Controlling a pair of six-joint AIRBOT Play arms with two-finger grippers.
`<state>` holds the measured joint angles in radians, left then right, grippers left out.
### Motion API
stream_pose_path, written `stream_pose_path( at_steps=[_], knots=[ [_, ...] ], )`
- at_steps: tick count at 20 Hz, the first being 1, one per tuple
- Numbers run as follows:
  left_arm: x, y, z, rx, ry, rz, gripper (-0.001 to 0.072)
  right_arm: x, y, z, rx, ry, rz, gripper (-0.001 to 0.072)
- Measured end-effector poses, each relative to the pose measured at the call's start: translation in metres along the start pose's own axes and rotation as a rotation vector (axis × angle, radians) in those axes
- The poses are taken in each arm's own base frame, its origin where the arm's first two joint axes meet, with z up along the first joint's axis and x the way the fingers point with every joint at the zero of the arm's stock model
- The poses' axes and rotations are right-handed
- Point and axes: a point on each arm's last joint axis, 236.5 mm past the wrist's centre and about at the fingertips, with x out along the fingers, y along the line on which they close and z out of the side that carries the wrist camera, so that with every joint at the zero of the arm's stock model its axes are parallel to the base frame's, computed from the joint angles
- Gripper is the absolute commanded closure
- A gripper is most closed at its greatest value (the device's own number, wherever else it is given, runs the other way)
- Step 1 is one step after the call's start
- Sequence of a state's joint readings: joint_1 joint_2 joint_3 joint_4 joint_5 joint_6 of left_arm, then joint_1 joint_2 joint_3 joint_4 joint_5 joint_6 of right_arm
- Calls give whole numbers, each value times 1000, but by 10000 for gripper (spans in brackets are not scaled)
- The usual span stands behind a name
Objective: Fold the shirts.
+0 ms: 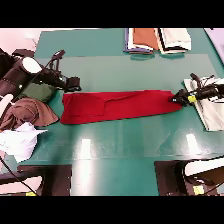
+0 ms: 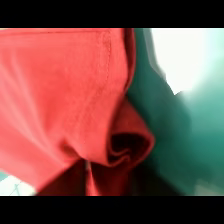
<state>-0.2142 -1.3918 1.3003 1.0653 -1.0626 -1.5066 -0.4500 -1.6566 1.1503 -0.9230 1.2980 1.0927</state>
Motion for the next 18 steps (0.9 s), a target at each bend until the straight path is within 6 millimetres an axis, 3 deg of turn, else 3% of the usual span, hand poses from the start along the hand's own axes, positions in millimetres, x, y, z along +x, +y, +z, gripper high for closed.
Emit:
stream_pose_path(
  at_steps=[1,4,8,14,18],
  knots=[
    [4,-10,-1,21,-4,-10,686,2,4,4,-22,-4,-5,691],
    [19,-42,-5,82,-14,-38,686,-7,18,19,-115,-40,-39,693],
    [56,-76,-15,125,-13,-78,688,-42,68,37,-240,-105,-29,693],
    [128,-109,-34,98,36,-137,688,-92,175,41,-419,-206,-19,693],
    [160,-127,-32,109,52,-161,688,-104,248,30,-527,-239,12,693]
  ],
)
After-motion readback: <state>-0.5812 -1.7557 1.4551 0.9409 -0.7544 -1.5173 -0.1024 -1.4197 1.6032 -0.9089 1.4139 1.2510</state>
